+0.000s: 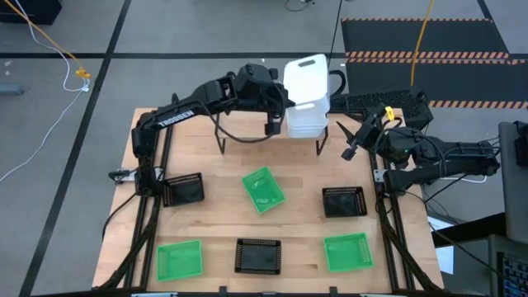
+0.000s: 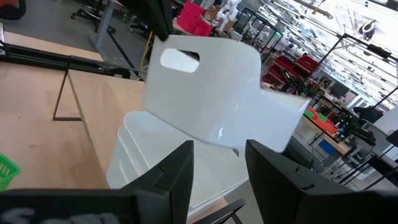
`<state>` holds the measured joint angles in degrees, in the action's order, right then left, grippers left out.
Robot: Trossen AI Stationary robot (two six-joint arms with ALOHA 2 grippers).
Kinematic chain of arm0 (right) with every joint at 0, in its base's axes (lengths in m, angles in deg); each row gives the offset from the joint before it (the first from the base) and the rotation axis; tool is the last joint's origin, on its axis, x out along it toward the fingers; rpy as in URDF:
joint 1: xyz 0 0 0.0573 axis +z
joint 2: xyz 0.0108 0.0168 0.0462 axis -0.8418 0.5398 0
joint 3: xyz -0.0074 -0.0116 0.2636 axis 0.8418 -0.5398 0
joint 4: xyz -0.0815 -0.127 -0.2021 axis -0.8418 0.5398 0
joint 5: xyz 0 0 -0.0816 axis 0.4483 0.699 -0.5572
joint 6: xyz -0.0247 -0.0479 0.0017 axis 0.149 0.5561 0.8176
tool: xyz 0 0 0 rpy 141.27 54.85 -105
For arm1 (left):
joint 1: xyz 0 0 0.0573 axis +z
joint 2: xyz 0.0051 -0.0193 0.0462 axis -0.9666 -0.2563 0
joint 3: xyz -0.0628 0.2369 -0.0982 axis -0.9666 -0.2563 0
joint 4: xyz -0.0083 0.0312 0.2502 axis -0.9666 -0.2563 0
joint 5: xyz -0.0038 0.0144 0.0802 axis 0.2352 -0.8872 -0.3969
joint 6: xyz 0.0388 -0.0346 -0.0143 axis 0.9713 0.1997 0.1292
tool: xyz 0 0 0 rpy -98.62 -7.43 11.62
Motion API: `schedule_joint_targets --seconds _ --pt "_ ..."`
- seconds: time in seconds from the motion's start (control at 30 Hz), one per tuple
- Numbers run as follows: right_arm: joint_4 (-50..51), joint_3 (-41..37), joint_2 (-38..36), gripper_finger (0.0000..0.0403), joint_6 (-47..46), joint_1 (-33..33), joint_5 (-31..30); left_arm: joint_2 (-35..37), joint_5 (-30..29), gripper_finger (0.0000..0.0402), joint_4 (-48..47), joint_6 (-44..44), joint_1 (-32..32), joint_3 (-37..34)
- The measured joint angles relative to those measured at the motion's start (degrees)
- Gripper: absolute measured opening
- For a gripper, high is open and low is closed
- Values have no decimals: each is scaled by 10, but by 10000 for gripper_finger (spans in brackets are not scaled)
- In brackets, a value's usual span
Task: Stack baskets on shelf by color
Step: Stack the white bin on top of the other white bin on the shelf
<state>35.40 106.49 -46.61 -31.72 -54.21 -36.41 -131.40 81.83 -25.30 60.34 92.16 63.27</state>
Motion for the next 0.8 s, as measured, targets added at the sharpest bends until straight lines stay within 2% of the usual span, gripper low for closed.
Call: schedule_joint_targets --seconds 0.33,0.47,0.6,0.8 --pt "-5 0 0 141 -8 0 0 -1 -2 4 31 -62 2 -30" --pt "-6 0 0 141 -8 0 0 0 -43 3 56 -62 -2 -59" --pt "-5 0 0 141 -8 0 0 -1 -62 32 69 -62 -3 -62" --pt "3 0 1 141 -14 0 1 -13 -58 95 53 -41 -18 -66"
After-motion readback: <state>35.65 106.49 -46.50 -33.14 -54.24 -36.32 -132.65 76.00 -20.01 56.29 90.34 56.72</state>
